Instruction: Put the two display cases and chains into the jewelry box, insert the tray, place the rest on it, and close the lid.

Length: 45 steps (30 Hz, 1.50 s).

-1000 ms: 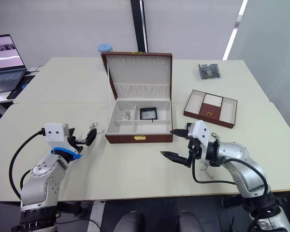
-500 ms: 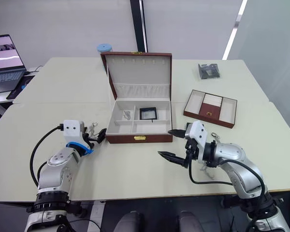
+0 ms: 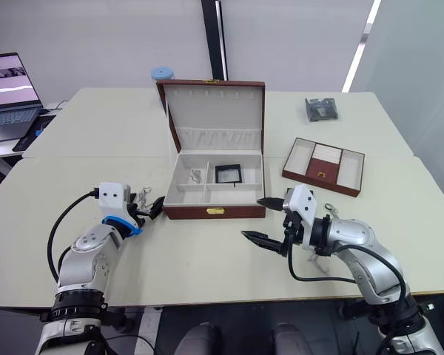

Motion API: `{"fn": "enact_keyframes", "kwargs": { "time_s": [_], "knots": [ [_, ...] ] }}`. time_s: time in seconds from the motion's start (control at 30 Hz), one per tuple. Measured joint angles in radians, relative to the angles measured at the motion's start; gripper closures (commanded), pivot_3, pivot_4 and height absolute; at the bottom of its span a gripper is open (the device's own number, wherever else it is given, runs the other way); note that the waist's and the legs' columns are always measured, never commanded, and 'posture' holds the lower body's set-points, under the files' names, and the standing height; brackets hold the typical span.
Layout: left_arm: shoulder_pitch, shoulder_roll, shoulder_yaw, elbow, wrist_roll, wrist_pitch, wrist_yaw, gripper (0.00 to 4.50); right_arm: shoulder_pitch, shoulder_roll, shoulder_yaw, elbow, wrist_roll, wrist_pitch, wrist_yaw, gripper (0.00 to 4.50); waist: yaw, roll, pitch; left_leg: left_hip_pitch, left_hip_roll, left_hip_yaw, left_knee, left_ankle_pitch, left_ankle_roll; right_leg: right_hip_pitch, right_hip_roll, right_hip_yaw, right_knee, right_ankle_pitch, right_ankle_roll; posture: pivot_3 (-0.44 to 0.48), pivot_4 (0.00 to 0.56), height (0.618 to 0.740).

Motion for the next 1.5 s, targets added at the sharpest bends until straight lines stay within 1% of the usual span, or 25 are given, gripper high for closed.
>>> {"fn": "enact_keyframes", "kwargs": {
  "time_s": [0.07,0.17,0.33,0.47,0.53,1.0,1.33,1.5],
  "knots": [
    [-0.001,0.0,0.003,0.002,0.0,0.0,0.002,0.61,0.0,0.0,0.0,0.0,0.0,0.0,-0.001,0.0,0.0,0.0,0.0,0.0,0.0,0.0,0.0,0.0,0.0,0.0,0.0,0.0,0.0,0.0,0.0,0.0,0.15,0.74],
    [-0.003,0.0,0.008,0.007,0.0,0.0,0.005,1.49,0.0,0.0,0.0,0.0,0.001,0.0,-0.001,0.0,0.0,0.0,0.0,0.0,0.0,0.0,0.0,0.0,0.0,0.0,0.0,0.0,0.0,0.0,0.0,0.0,0.15,0.74],
    [-0.011,-0.001,0.021,0.022,-0.001,-0.001,0.015,2.84,0.0,0.0,0.0,0.0,0.001,0.0,0.001,0.0,0.001,0.0,0.0,0.0,0.0,0.0,0.0,0.0,0.0,0.0,0.0,0.0,0.0,0.0,0.0,0.0,0.15,0.74],
    [-0.011,-0.002,0.028,0.025,-0.001,-0.001,0.016,4.04,0.0,0.0,0.0,0.0,0.0,0.0,0.002,0.0,0.001,0.0,0.0,0.0,0.0,0.0,0.0,0.0,0.0,0.0,0.0,0.0,0.0,0.0,0.0,0.0,0.15,0.74],
    [-0.011,-0.006,0.03,0.024,-0.003,-0.003,0.016,4.49,0.0,0.0,0.0,0.0,0.0,0.0,0.002,0.0,0.002,0.0,0.0,0.0,-0.001,0.0,0.0,0.0,0.0,0.0,0.0,0.0,0.0,0.0,0.0,0.0,0.15,0.74],
    [-0.003,-0.032,0.053,0.016,-0.02,-0.02,0.053,4.49,0.0,0.0,0.0,0.0,-0.001,-0.002,0.002,0.0,0.001,0.001,-0.001,0.0,0.0,0.0,0.0,0.0,0.0,0.001,0.0,0.0,0.0,0.0,0.0,0.0,0.15,0.74],
    [0.052,0.01,0.05,-0.163,-0.054,0.136,0.027,4.49,-0.005,0.0,-0.003,0.003,-0.002,-0.014,0.0,0.0,0.0,0.0,0.0,0.0,0.001,0.0,0.0,0.0,0.0,0.0,0.0,0.0,0.0,0.0,0.0,0.0,0.15,0.74],
    [0.052,0.067,0.05,-0.267,-0.076,0.21,-0.008,4.49,-0.01,0.001,-0.004,0.012,-0.002,-0.023,0.0,0.0,0.0,0.0,0.0,0.0,0.0,0.0,0.0,0.0,0.0,0.0,0.0,0.0,0.0,0.0,0.0,0.0,0.15,0.74]
  ]
}}
